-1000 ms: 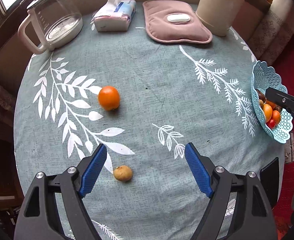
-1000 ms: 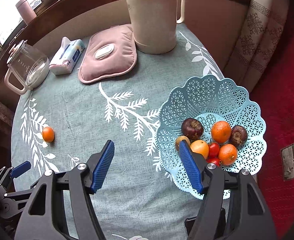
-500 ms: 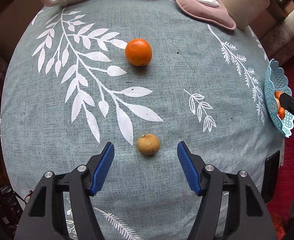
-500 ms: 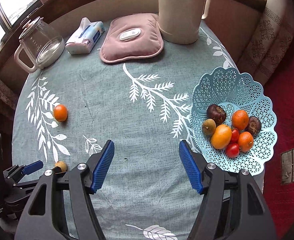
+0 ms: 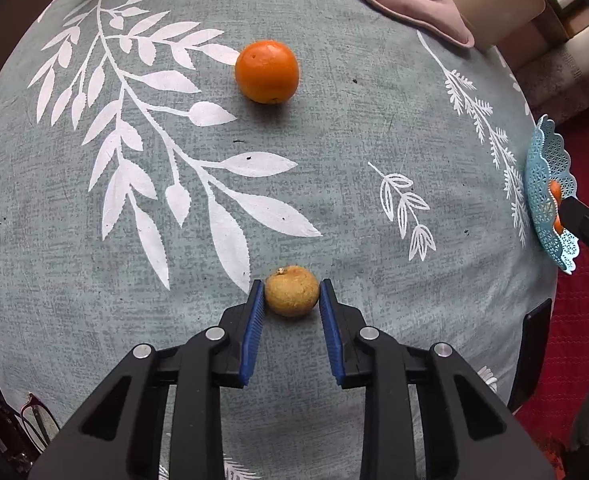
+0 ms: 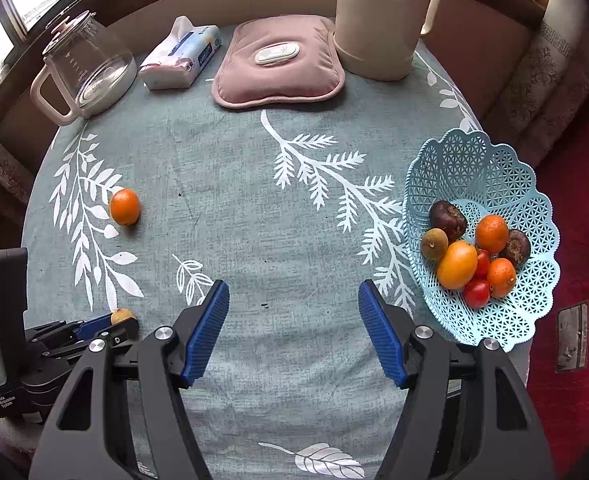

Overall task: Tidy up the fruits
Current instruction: 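Close the left tool on the second small brown fruit, then close the right tool on the small mandarin while the left tool holds the brown fruit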

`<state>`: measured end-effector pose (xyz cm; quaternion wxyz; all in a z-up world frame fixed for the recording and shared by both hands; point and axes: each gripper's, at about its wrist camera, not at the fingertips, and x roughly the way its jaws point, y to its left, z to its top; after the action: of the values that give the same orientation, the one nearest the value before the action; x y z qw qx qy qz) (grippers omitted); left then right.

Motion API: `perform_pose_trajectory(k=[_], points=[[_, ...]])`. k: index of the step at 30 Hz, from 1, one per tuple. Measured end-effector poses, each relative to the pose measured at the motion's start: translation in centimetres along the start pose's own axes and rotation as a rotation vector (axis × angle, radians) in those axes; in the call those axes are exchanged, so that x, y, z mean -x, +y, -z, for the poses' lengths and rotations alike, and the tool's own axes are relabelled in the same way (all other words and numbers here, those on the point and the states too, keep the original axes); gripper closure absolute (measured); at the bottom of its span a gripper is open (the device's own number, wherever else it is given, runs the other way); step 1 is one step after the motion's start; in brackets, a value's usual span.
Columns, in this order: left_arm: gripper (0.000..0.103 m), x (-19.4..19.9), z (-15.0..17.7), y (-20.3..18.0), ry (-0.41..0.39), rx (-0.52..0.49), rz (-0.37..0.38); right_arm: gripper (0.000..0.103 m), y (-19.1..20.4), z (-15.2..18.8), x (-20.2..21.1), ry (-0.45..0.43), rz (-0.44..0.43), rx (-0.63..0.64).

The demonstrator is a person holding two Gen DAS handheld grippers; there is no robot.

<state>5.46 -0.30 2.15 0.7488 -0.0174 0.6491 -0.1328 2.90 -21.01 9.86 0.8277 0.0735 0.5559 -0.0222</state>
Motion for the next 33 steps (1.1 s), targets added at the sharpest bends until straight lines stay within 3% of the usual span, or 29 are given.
perform_pose_trajectory(k=[24,33], points=[[0.075,6.6,2.4,6.4,-0.130,0.059,-0.113,0.034,14.0,-5.4,-8.4,0.112,-0.194,0.153],[0.075,6.8,3.1,7.4,-0.122,0.073,-0.139,0.035,16.3,-6.7,-11.0,0.128,-0.169,0.147]])
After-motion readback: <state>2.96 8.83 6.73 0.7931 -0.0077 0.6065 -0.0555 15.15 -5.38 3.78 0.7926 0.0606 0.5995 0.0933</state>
